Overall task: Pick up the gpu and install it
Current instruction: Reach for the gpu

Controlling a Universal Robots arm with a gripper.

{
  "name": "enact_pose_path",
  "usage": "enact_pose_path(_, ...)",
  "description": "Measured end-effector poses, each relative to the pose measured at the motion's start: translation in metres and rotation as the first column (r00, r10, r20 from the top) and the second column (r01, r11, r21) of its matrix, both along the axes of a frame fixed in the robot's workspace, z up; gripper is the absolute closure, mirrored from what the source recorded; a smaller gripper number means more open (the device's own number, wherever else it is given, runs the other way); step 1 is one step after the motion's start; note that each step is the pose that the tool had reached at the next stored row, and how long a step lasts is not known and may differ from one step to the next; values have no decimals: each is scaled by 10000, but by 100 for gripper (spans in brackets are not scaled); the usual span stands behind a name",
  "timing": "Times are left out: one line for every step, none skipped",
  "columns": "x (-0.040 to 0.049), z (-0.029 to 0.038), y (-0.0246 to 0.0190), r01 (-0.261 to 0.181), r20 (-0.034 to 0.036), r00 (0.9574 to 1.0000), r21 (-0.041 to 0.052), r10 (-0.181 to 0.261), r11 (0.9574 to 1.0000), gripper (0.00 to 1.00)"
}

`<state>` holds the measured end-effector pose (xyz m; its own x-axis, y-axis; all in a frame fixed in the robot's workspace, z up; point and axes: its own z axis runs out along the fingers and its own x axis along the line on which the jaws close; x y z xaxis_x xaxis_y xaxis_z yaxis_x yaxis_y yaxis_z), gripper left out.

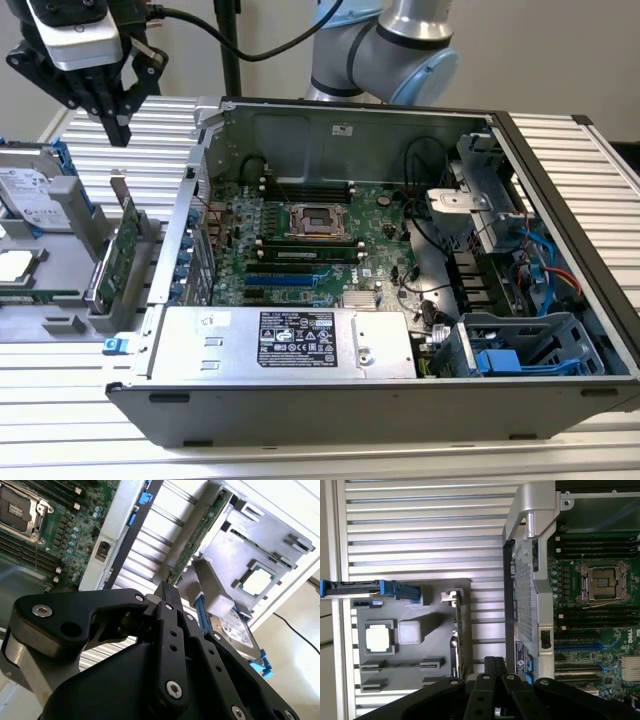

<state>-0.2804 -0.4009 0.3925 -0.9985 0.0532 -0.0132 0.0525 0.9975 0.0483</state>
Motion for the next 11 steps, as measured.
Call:
enact_pose_path(-5,0,0,1,0,10000,1,-1,10000,100)
enact_pose_path(-15,0,0,1,0,10000,1,-1,10000,100)
enact_pose_path(-26,0,0,0,0,10000,0,0,10000,100)
enact_pose_path(-37,0,0,0,0,10000,1,0,10000,100)
enact_pose_path(-51,0,0,0,0,10000,0,0,10000,100)
enact_pose_path(-69,0,0,0,0,10000,1,0,10000,100)
enact_pose_path(-94,0,0,0,-1,10000,0,0,10000,100)
enact_pose_path(-121,0,0,0,0,10000,1,0,10000,100)
enact_pose_path(-144,0,0,0,0,10000,0,0,10000,100)
enact_pose_path(-172,0,0,0,0,10000,1,0,10000,100)
enact_pose_path(-197,0,0,0,0,10000,1,0,10000,100)
